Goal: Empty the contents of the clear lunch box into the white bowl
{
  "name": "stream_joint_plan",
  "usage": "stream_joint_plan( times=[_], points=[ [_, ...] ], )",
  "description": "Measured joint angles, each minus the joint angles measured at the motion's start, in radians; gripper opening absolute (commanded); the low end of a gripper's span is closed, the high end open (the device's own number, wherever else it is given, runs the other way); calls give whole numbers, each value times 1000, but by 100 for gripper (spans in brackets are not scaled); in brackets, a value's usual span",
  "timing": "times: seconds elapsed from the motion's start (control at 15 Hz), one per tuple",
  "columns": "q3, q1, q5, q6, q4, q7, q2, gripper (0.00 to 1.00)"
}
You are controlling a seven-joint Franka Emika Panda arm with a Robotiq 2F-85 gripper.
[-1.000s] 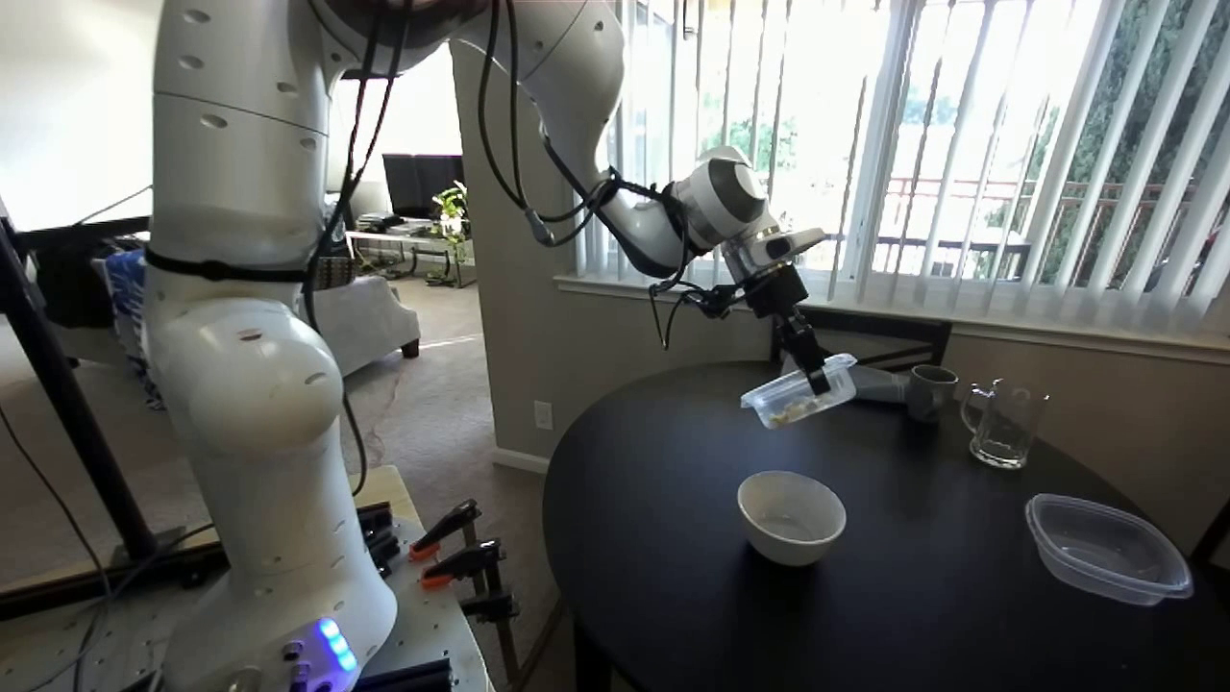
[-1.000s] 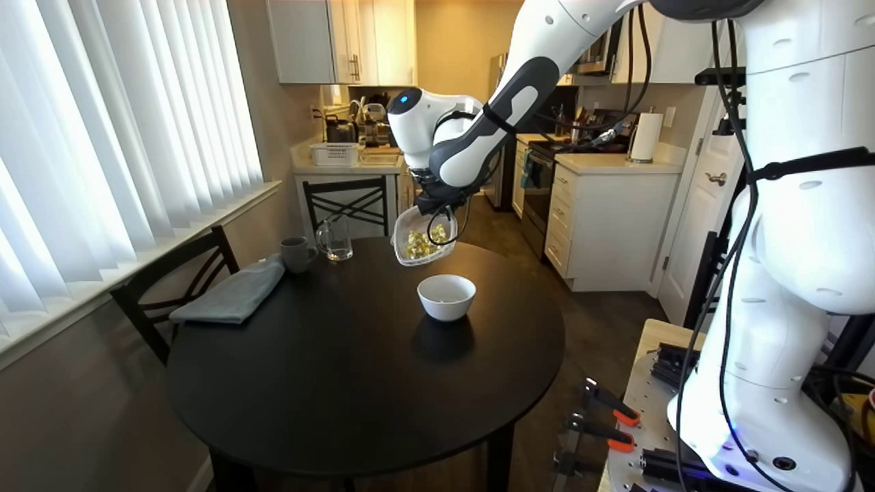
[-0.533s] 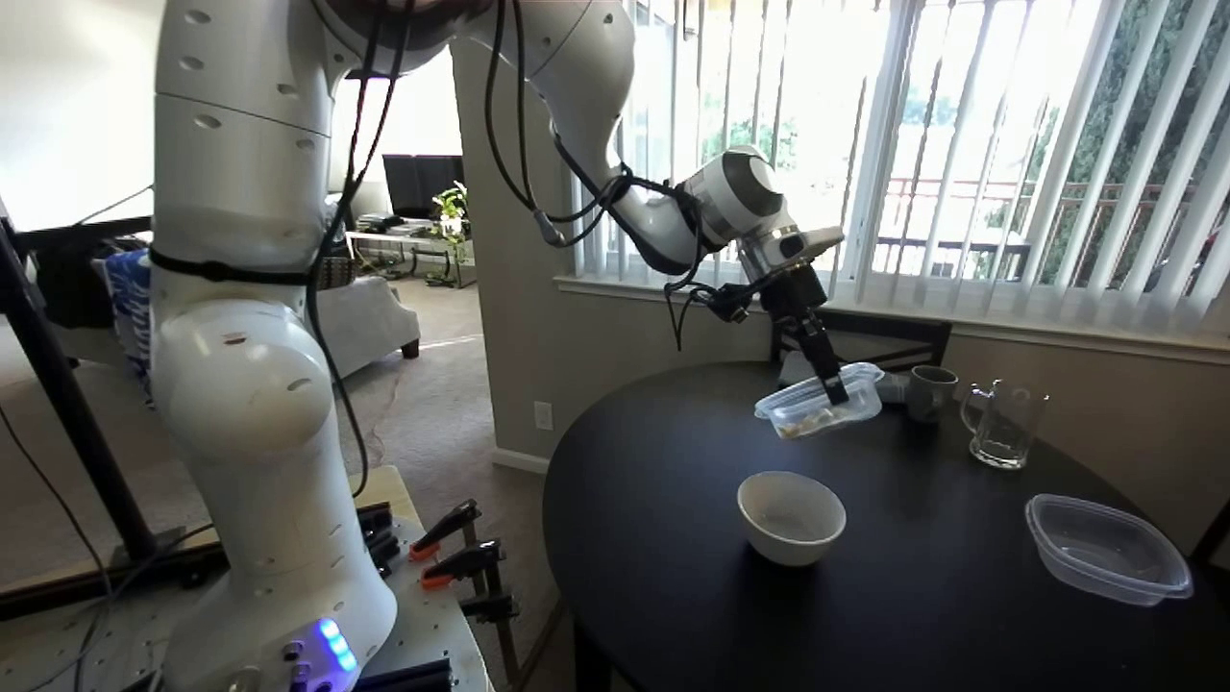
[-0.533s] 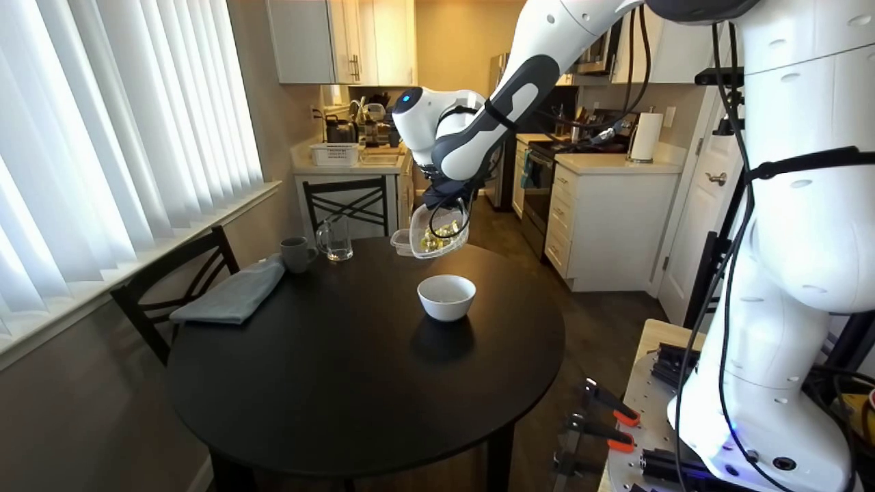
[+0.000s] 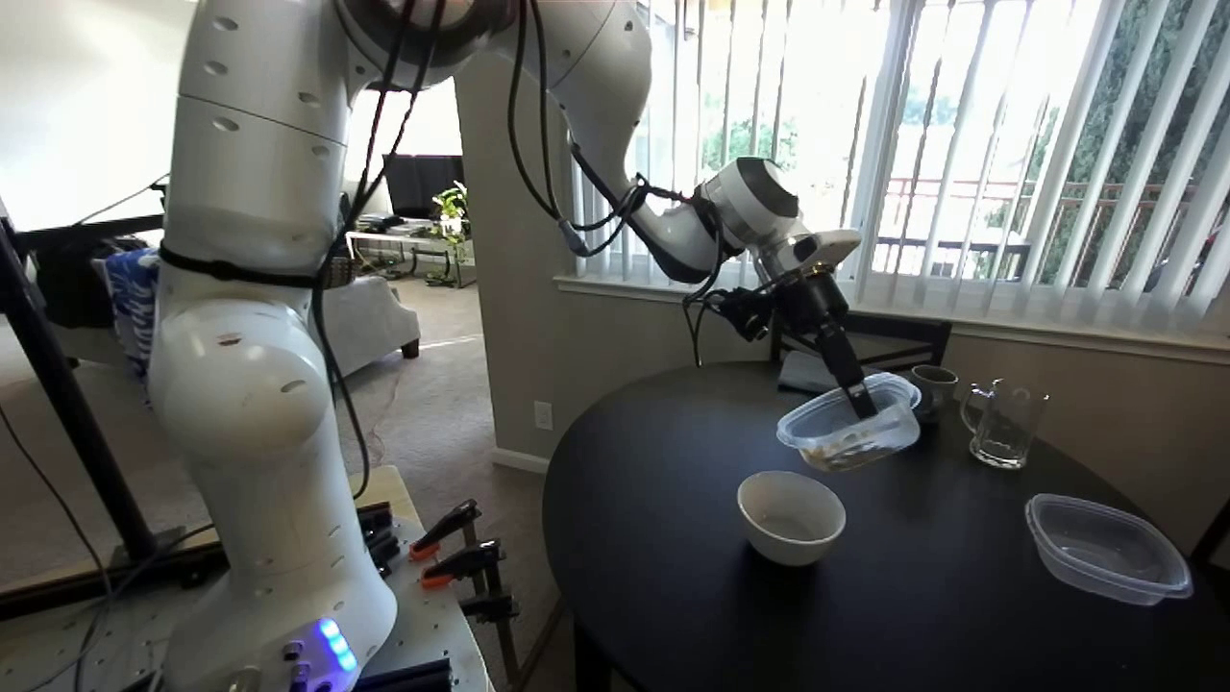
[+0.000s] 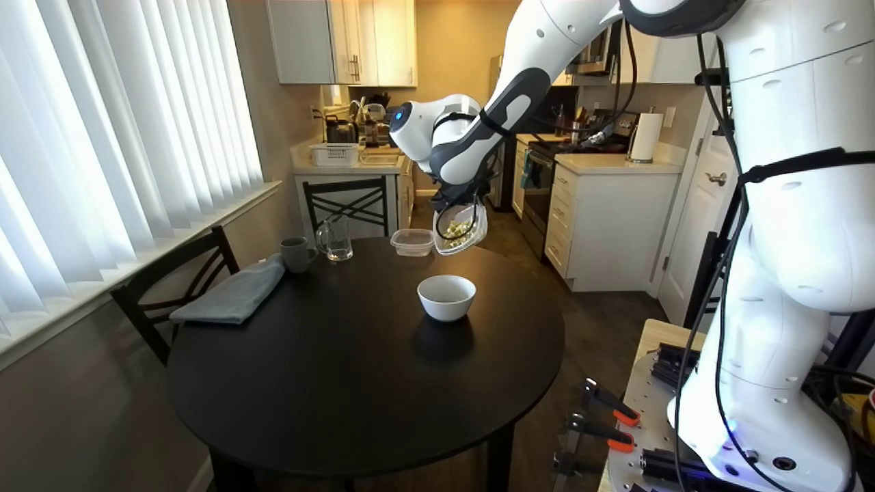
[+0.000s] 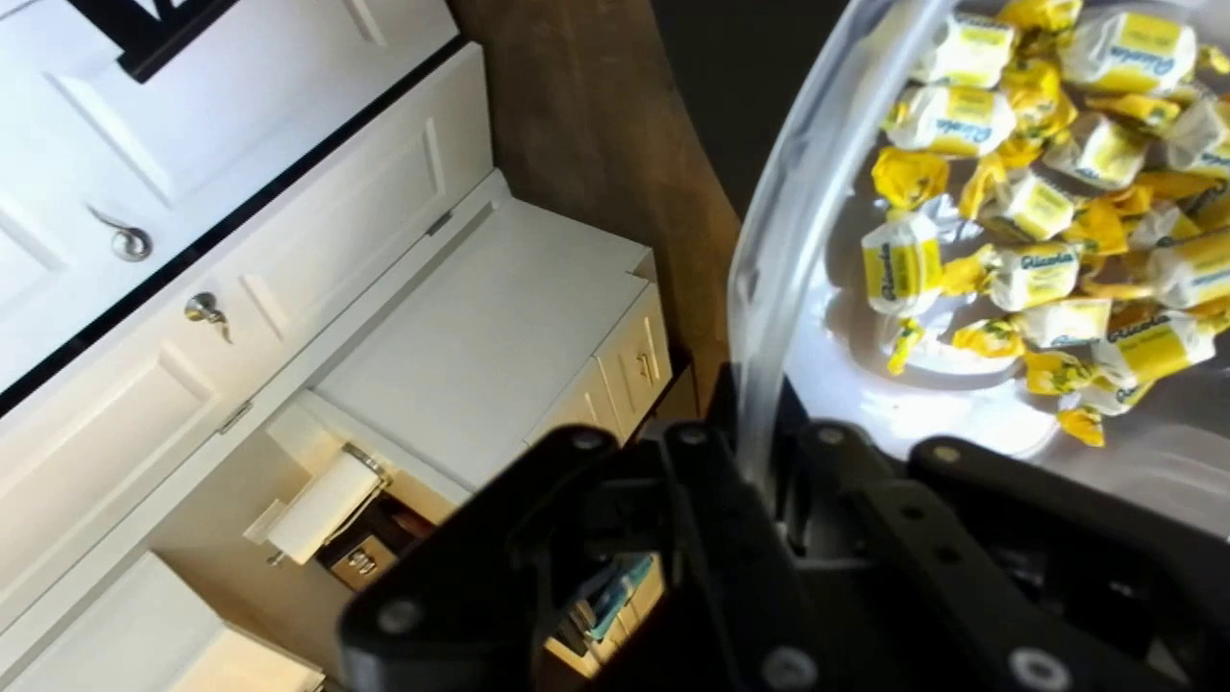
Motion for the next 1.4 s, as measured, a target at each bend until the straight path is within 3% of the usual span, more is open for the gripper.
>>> stream_joint_plan(
  times=[0.73, 1.4],
  points=[
    [51, 0, -81, -240, 97, 1, 155, 1],
    [69, 0, -106, -340, 115, 2, 222, 1]
  ],
)
